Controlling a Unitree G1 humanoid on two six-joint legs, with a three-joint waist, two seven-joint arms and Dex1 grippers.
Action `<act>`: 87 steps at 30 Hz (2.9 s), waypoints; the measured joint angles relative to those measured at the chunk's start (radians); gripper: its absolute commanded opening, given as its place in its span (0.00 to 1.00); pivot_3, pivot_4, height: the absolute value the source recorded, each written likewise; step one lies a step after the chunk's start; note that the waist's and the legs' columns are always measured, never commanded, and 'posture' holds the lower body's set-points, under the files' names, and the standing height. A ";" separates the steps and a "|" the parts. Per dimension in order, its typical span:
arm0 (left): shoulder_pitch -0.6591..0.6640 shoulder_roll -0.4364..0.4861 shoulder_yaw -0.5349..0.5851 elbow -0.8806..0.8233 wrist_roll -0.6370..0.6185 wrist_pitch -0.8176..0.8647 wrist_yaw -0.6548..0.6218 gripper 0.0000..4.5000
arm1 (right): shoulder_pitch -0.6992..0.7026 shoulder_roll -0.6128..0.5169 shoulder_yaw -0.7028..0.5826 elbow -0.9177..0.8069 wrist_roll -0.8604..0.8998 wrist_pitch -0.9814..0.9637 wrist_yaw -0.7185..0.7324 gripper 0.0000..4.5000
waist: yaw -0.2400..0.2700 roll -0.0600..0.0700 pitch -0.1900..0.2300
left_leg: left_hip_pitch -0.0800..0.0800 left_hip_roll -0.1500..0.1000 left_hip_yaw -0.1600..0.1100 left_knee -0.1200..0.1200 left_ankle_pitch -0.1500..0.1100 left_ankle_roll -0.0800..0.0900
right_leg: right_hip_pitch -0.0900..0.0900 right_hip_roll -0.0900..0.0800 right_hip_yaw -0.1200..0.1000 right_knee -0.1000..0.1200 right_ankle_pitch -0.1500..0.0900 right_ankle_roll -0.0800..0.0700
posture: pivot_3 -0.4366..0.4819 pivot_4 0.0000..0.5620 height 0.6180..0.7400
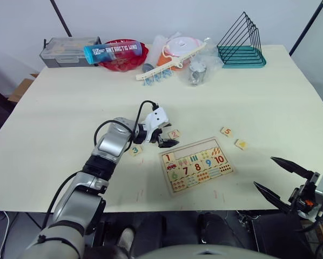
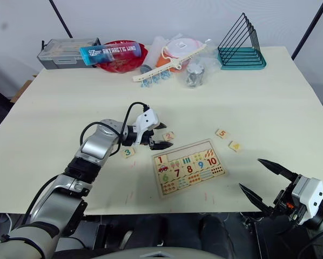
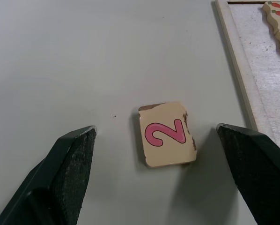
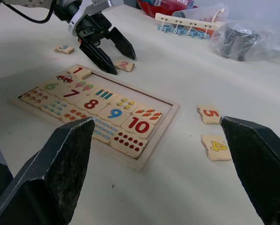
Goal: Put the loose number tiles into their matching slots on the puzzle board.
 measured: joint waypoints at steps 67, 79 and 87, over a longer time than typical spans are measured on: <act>0.065 0.394 0.048 -0.676 -0.282 0.375 -0.222 0.20 | -0.149 -0.017 0.095 0.103 -0.005 0.002 0.066 1.00 | 0.001 0.000 0.000 | 0.000 0.000 0.000 0.000 0.000 0.000 | 0.000 0.000 0.000 0.000 0.000 0.000 | 0.48 0.27 1.00; -0.056 0.355 -0.122 -0.742 -0.246 0.621 -0.111 0.20 | -0.184 0.005 0.167 0.079 -0.028 0.002 0.009 1.00 | 0.001 0.000 0.001 | 0.000 0.000 0.000 0.000 0.000 0.000 | 0.000 0.000 0.000 0.000 0.000 0.000 | 0.48 0.27 1.00; -0.134 0.293 -0.239 -0.770 -0.243 0.810 0.007 0.20 | -0.197 0.010 0.199 0.079 -0.042 0.001 -0.008 1.00 | 0.001 0.000 0.001 | 0.000 0.000 0.000 0.000 0.000 0.000 | 0.000 0.001 0.000 0.000 0.000 0.000 | 0.48 0.27 1.00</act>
